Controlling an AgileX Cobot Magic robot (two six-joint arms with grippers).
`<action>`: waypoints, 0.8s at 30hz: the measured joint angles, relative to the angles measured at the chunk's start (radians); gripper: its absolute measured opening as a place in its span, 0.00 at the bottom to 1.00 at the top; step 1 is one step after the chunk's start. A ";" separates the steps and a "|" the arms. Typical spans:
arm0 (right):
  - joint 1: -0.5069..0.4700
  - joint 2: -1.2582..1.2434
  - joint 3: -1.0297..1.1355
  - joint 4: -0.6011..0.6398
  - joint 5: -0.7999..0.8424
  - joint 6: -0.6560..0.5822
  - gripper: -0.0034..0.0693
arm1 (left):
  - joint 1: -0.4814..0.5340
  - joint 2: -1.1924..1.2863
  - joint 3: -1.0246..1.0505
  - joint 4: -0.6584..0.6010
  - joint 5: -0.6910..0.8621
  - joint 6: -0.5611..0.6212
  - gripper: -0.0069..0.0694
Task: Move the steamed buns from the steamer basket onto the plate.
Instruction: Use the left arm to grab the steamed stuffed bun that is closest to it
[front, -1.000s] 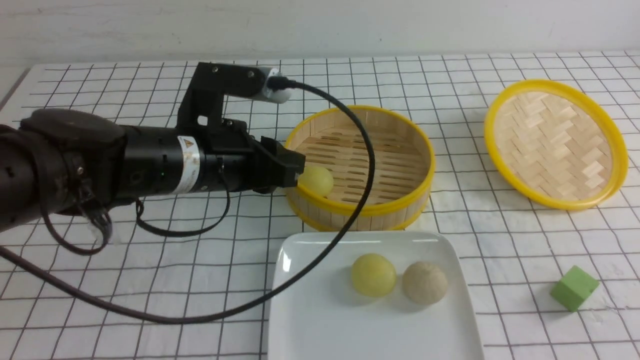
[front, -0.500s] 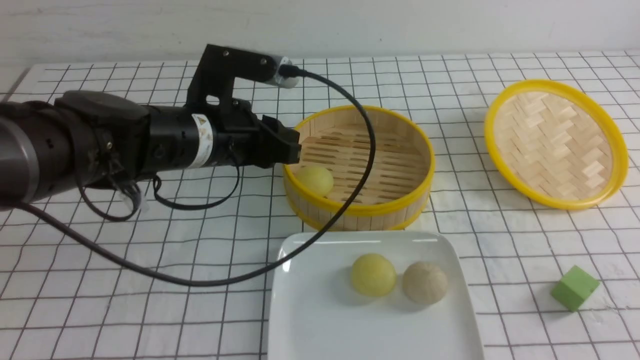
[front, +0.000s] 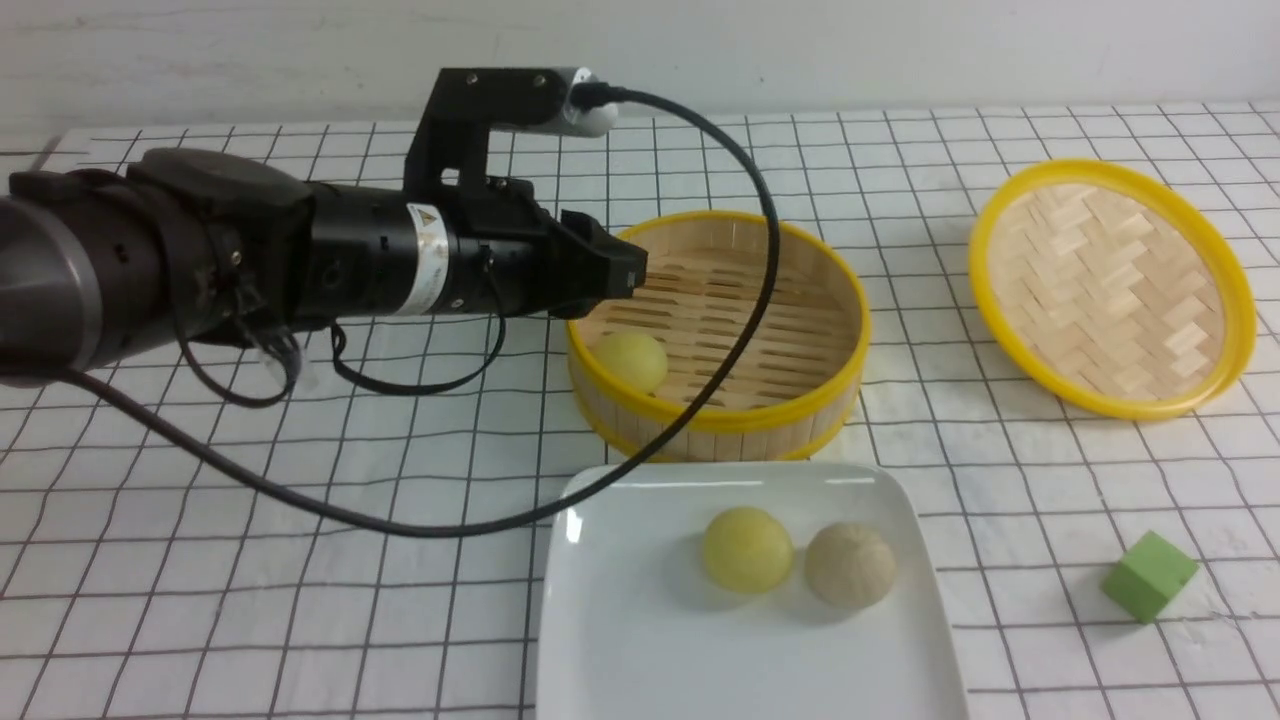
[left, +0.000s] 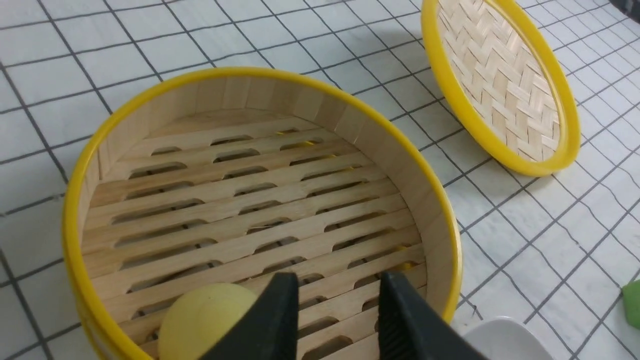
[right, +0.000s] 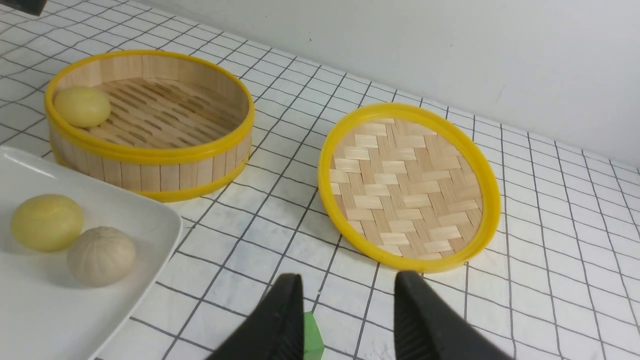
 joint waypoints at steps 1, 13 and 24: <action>0.000 0.000 0.000 0.000 0.000 0.000 0.43 | 0.000 0.000 0.000 0.000 0.004 -0.001 0.42; 0.000 0.000 0.000 0.001 -0.039 0.001 0.43 | -0.001 -0.037 -0.003 -0.008 0.320 -0.017 0.42; 0.000 0.000 0.000 0.008 -0.075 0.001 0.43 | -0.001 -0.039 -0.003 -0.060 1.101 0.122 0.42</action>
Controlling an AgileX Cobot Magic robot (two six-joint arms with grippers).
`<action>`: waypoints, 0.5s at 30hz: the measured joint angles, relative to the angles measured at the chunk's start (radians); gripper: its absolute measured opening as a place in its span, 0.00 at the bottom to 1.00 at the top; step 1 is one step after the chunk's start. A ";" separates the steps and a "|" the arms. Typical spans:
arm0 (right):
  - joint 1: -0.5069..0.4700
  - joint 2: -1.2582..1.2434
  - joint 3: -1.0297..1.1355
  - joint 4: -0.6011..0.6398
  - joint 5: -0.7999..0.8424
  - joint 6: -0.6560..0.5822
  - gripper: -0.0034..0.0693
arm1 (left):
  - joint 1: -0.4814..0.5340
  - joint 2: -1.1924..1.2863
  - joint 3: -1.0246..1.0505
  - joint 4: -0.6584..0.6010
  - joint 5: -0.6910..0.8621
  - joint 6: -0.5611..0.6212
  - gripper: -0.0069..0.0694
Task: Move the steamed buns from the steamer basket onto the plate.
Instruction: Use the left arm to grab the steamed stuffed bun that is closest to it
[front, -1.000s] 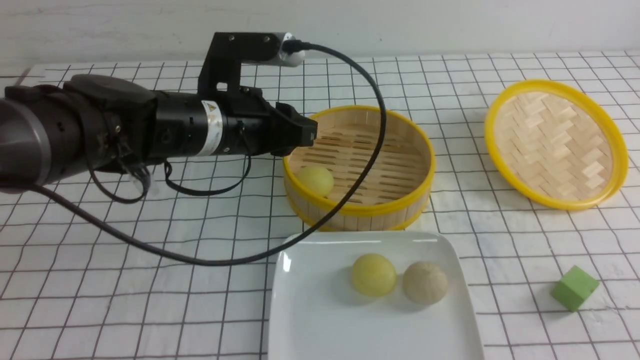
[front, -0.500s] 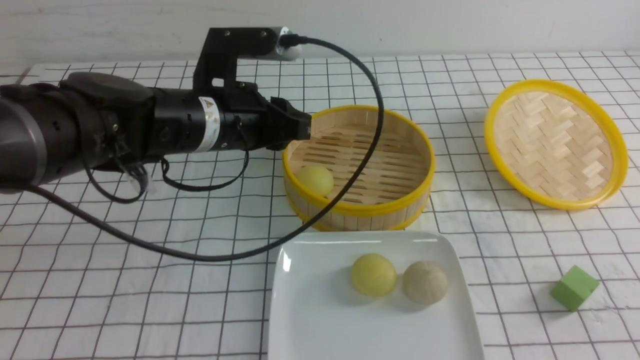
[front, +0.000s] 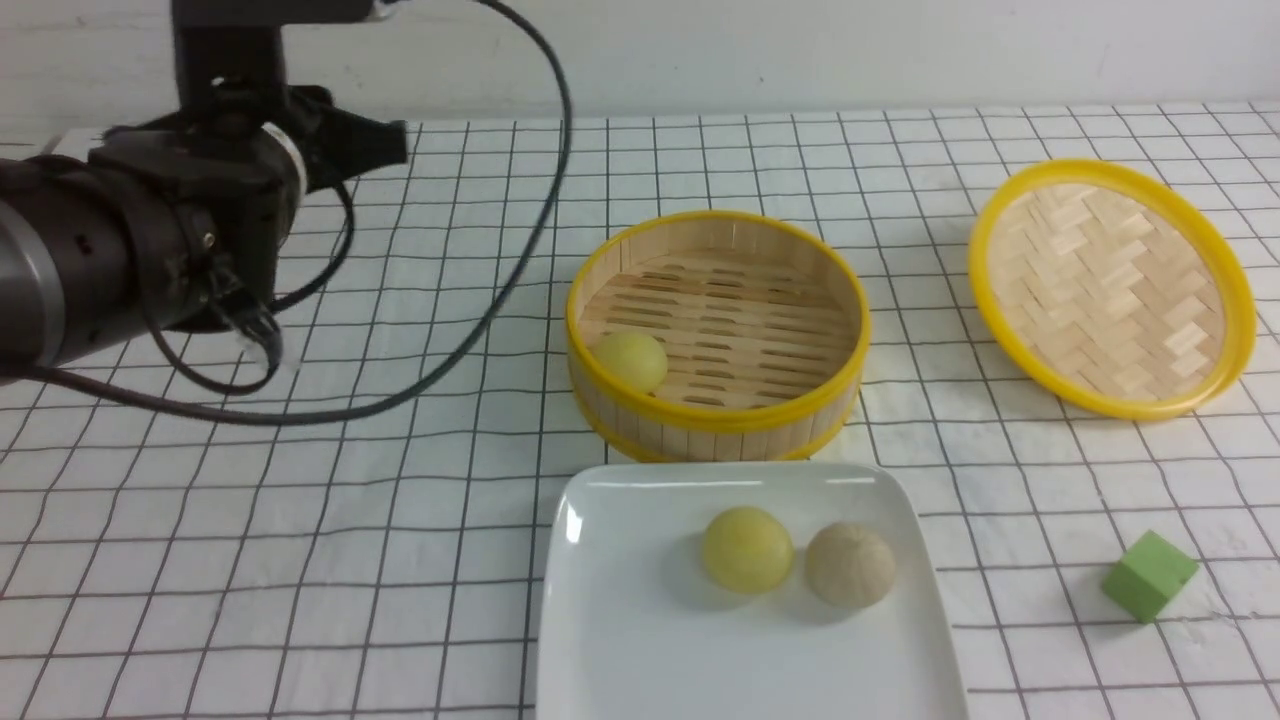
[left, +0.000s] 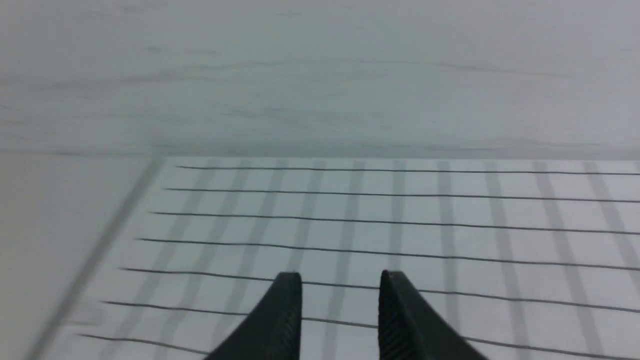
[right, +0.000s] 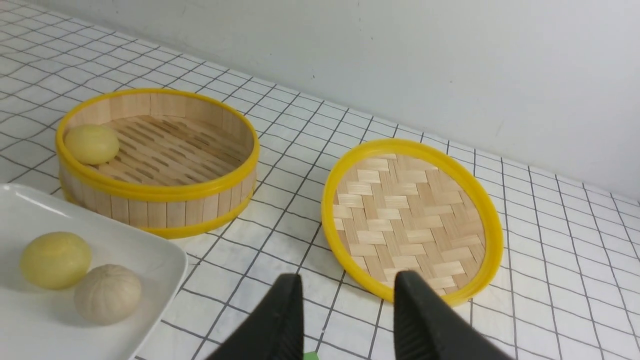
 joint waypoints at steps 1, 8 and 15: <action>0.000 0.000 0.000 0.000 -0.002 0.000 0.43 | 0.000 0.000 0.000 -0.009 0.059 0.059 0.42; 0.000 0.000 0.000 0.000 -0.007 0.000 0.43 | 0.000 0.000 -0.002 -0.361 0.258 0.606 0.39; 0.000 0.000 0.000 -0.015 -0.007 0.000 0.43 | 0.000 0.000 -0.002 -0.943 0.286 1.291 0.37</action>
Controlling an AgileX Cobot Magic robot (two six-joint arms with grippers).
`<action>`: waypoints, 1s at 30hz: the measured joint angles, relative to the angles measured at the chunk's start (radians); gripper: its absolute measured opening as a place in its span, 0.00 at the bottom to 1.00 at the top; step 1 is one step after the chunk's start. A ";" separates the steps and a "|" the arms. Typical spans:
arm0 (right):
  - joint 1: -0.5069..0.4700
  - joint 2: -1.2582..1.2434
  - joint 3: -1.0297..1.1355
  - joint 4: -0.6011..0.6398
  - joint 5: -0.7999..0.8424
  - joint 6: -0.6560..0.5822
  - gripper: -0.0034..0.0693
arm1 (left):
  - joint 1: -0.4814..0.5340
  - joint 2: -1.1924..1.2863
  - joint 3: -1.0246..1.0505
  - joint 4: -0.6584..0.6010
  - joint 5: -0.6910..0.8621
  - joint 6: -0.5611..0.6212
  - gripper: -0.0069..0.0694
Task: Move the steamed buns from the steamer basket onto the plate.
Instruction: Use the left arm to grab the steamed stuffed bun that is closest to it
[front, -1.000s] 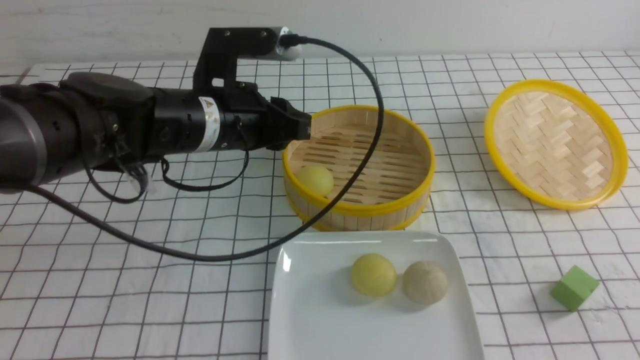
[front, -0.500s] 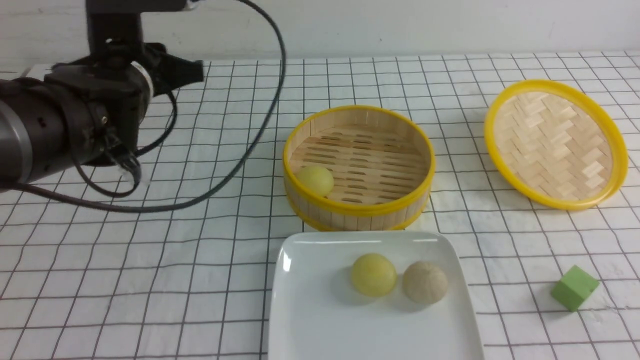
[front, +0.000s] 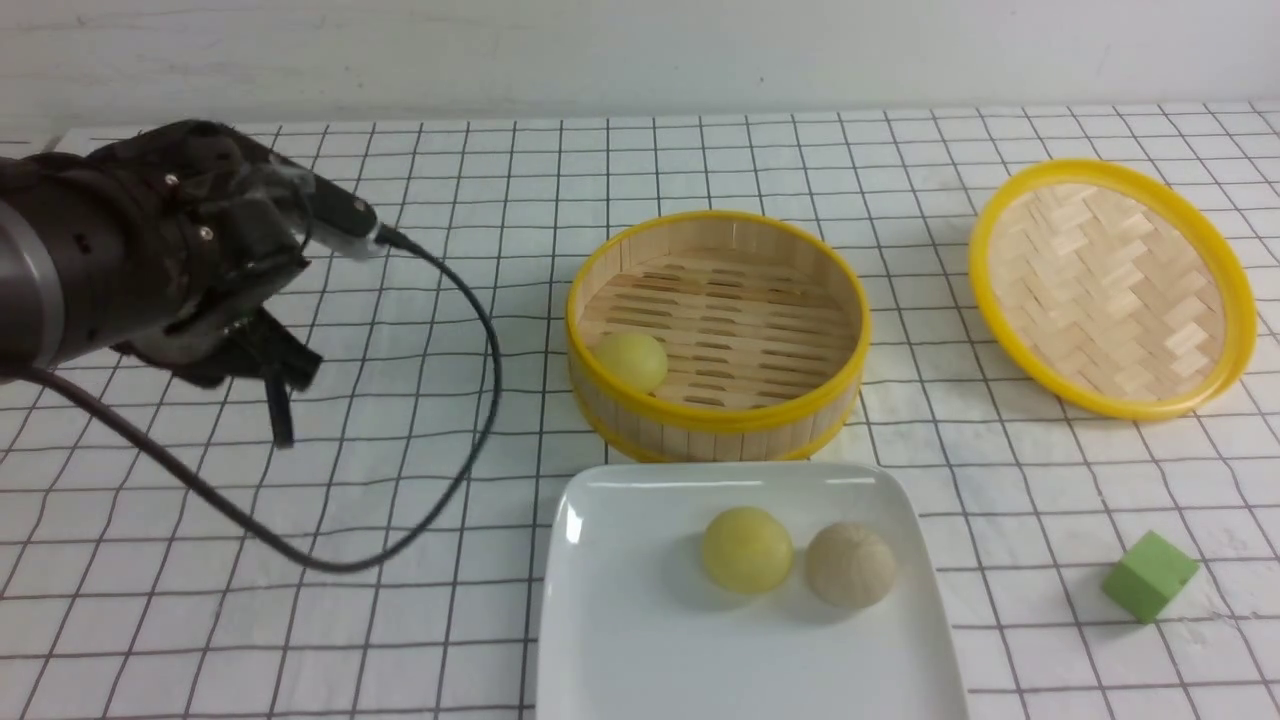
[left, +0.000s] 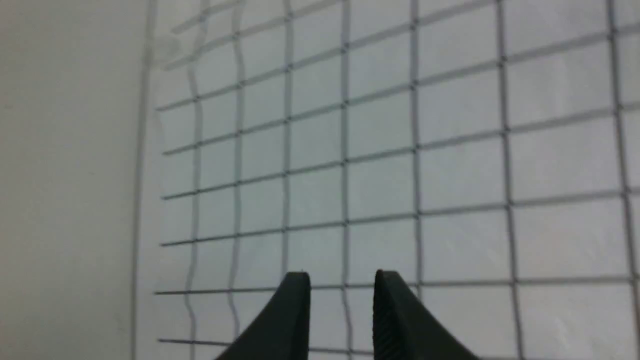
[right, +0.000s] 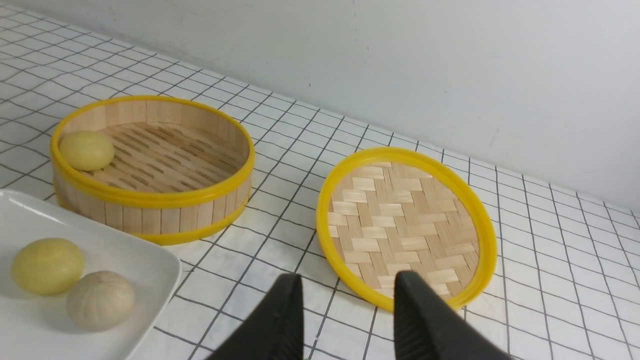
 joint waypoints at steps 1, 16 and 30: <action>0.000 0.000 0.000 -0.001 0.000 0.000 0.43 | 0.000 0.000 -0.005 -0.109 -0.005 0.104 0.37; 0.000 0.000 0.000 -0.003 0.000 0.000 0.43 | 0.000 -0.047 -0.307 -0.910 0.003 0.621 0.37; 0.000 0.000 0.000 0.000 0.000 0.000 0.43 | 0.000 0.093 -0.445 -1.046 0.156 0.699 0.56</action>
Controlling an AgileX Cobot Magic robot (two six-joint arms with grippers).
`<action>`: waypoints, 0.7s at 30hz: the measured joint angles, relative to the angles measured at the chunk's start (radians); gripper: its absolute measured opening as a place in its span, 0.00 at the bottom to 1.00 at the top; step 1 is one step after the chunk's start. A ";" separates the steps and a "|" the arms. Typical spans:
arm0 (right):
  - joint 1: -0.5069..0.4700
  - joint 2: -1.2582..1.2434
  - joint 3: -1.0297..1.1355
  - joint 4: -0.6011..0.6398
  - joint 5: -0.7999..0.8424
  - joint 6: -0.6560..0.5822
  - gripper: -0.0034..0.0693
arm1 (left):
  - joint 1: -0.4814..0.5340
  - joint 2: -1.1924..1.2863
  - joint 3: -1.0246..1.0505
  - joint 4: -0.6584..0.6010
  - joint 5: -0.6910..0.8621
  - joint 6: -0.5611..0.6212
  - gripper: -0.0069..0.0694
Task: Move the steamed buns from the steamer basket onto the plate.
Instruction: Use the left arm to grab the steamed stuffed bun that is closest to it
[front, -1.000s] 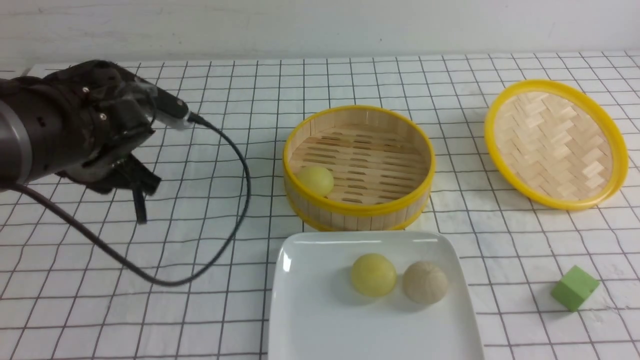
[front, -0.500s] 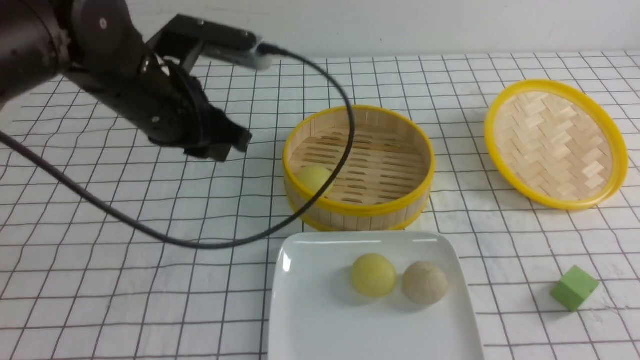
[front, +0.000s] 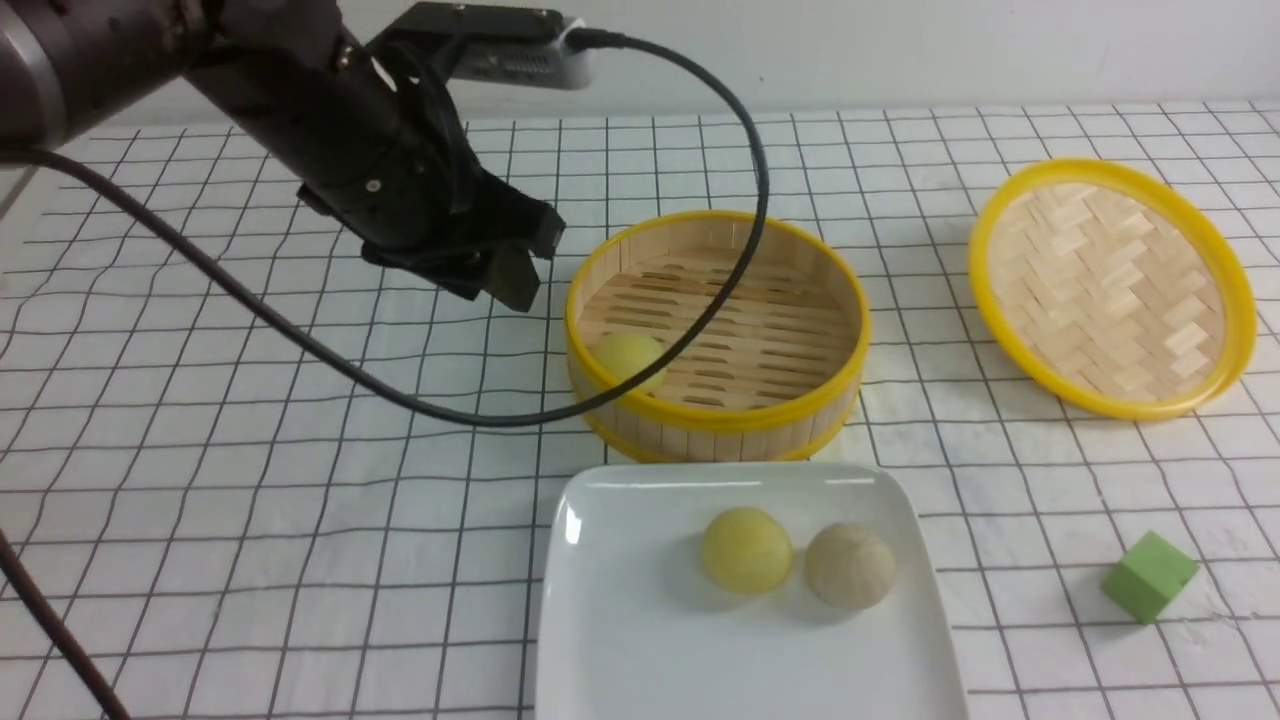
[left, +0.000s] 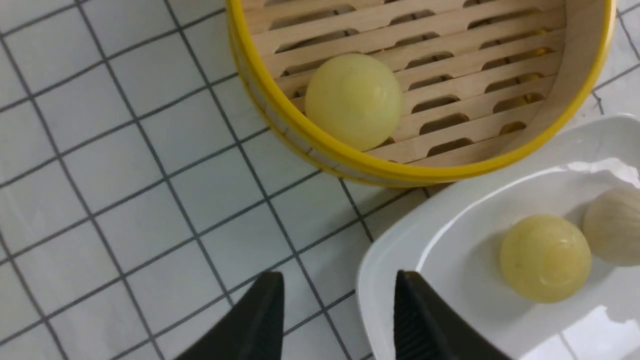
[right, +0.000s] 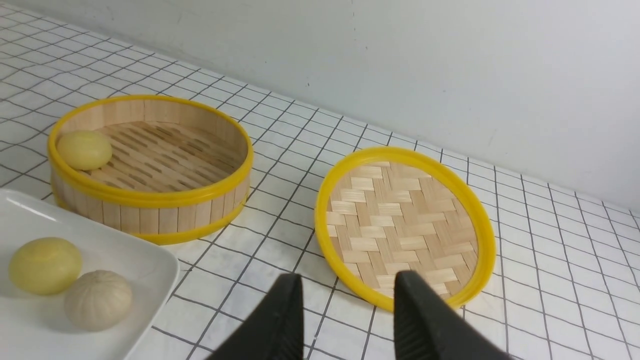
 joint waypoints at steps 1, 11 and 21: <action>0.000 0.000 0.000 0.000 0.000 0.000 0.43 | 0.000 0.002 0.000 -0.006 0.000 0.003 0.57; 0.000 0.000 0.000 0.008 0.000 0.000 0.43 | 0.000 0.066 -0.009 -0.099 -0.029 0.067 0.65; 0.000 0.000 0.000 0.008 0.000 0.000 0.43 | 0.000 0.144 -0.065 -0.188 -0.082 0.139 0.65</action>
